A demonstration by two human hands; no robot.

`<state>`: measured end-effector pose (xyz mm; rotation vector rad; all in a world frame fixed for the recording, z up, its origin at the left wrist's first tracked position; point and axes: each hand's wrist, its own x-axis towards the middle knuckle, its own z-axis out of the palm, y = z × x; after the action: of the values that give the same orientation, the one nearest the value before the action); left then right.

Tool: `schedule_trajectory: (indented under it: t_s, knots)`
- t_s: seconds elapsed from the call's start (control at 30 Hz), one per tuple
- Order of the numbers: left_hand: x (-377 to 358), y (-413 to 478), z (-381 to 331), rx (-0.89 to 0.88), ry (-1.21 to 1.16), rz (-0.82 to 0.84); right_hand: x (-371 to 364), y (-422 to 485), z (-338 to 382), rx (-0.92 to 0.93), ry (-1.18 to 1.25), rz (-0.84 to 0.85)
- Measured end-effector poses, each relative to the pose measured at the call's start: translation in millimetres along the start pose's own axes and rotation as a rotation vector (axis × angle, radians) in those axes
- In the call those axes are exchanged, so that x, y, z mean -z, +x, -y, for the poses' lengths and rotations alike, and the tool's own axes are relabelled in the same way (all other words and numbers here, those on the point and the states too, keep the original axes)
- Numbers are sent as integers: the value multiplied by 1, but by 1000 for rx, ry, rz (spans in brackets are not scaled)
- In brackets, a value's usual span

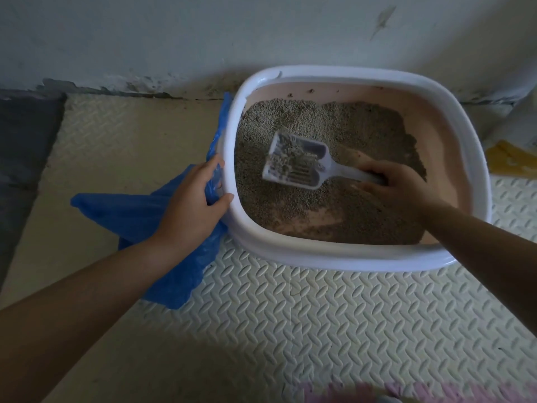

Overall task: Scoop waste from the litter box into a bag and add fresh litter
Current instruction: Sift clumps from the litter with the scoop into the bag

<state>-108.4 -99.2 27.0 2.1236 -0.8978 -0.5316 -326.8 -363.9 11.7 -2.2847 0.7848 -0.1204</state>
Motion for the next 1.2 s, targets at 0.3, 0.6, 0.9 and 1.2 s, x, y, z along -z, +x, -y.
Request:
schedule_trajectory:
  t_s: [0.3, 0.6, 0.9, 1.2]
  knots:
    - [0, 0, -1, -11, 8, -6, 12, -20, -11, 24, -98, -58]
    - [1, 2, 2, -36, 19, -2, 42, -19, 5, 26, -301, 200]
    - [0, 2, 3, -44, 16, -4, -2, 3, 63, 53, -637, 312]
    - [0, 2, 5, -40, 10, 4, -32, 59, 48, 133, -545, 198]
